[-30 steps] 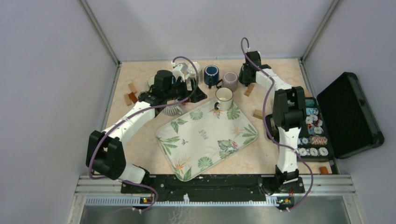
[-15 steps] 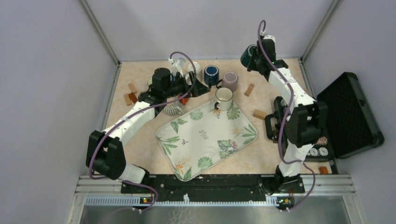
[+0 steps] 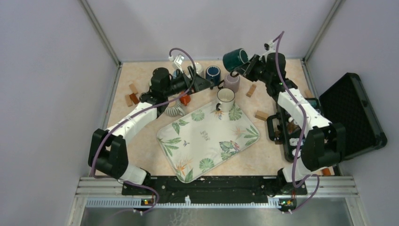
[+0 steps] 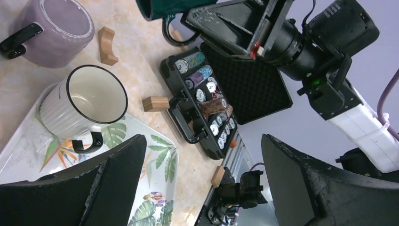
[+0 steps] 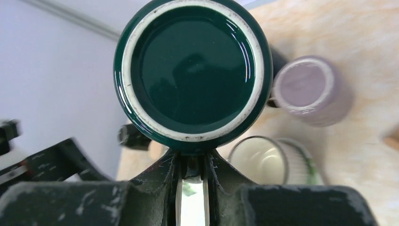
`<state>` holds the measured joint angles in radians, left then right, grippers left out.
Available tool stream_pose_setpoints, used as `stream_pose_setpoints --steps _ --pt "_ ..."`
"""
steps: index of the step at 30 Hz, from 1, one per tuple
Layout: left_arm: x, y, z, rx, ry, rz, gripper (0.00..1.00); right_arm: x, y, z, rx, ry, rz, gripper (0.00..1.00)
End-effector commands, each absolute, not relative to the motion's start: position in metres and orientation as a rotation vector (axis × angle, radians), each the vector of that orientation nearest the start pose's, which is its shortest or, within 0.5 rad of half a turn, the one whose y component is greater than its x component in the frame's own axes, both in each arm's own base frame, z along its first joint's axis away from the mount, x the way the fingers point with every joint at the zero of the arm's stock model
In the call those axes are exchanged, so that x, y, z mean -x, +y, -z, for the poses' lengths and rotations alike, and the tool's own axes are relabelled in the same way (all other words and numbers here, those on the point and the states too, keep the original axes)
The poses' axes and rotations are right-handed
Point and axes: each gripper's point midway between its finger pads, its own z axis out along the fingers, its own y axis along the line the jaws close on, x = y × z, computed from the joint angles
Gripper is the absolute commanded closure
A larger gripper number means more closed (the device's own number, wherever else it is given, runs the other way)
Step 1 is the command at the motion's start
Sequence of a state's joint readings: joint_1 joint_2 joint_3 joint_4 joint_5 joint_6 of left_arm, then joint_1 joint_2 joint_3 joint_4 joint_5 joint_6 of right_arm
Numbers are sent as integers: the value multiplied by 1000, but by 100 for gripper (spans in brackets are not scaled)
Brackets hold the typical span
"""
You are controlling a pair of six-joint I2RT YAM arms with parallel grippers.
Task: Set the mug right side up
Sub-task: Turn over the cup at the center of the board.
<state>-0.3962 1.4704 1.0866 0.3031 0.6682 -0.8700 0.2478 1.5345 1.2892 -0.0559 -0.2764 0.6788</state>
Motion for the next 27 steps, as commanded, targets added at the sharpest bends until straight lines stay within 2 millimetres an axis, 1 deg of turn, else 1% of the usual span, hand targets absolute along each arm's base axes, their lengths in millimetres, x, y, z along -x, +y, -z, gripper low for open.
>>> stream_pose_setpoints --steps 1,4,9,18,21,27 --pt "-345 -295 -311 -133 1785 1590 2 -406 239 -375 -38 1636 -1245 100" --pt "-346 -298 -309 -110 1792 1633 2 -390 256 -378 -18 1604 -1347 100" --pt "-345 -299 -308 -64 1778 1712 2 -374 271 -380 -16 1553 -1478 100" --pt "-349 -296 -308 4 1755 1786 4 -358 284 -383 -12 1500 -1615 100" --pt "-349 -298 -309 14 1750 1823 7 -356 289 -382 -11 1493 -1636 100" --pt "-348 -299 -309 36 1727 1903 18 -351 300 -380 -14 1486 -1663 100"
